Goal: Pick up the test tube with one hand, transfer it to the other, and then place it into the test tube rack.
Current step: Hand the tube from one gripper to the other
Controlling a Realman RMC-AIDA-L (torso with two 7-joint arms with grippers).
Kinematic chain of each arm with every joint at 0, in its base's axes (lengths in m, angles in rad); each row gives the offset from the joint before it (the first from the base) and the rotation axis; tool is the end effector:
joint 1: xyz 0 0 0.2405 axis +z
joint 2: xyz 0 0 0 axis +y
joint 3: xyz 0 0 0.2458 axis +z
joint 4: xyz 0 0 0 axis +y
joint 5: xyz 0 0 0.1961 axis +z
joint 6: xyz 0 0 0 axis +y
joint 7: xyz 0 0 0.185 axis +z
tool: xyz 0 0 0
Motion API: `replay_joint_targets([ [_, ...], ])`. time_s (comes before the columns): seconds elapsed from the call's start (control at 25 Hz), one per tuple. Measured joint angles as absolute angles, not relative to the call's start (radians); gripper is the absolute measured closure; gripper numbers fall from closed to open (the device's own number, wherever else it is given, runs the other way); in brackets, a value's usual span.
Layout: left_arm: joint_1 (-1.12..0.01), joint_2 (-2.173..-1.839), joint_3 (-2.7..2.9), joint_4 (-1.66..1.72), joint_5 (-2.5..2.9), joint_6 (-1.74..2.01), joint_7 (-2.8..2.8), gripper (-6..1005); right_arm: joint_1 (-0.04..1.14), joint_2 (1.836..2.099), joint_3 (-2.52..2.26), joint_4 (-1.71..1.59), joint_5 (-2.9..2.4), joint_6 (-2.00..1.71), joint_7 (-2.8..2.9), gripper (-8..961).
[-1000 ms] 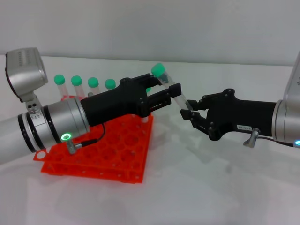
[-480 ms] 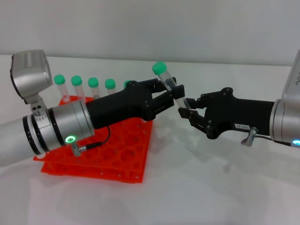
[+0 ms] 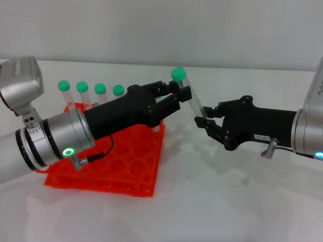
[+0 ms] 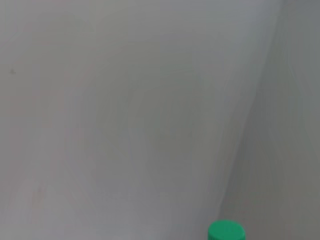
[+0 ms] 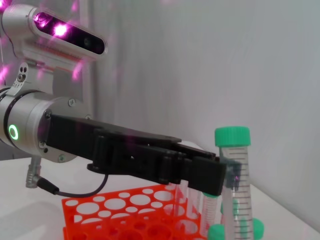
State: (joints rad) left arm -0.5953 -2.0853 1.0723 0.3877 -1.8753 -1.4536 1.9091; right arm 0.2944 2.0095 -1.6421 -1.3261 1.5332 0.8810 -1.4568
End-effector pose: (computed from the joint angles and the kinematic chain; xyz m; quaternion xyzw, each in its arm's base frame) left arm -0.1580 0.3497 -0.0479 -0.8642 -0.2186 -0.4335 0.1323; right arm 0.1319 0.3454 -0.0467 -0.9484 0.0840 0.1963 0.2346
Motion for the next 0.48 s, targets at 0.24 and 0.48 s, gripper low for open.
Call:
replay_joint_targets([
  [0.24, -0.597, -2.085, 1.072, 0.386, -1.876, -1.449, 1.91, 696, 0.298, 2.009, -1.648, -1.316, 1.546, 0.876, -1.476, 746],
  [0.48, -0.599, -2.086, 1.072, 0.385, -1.877, -1.446, 1.908, 716, 0.298, 2.009, -1.658, -1.316, 1.546, 0.875, -1.491, 746],
])
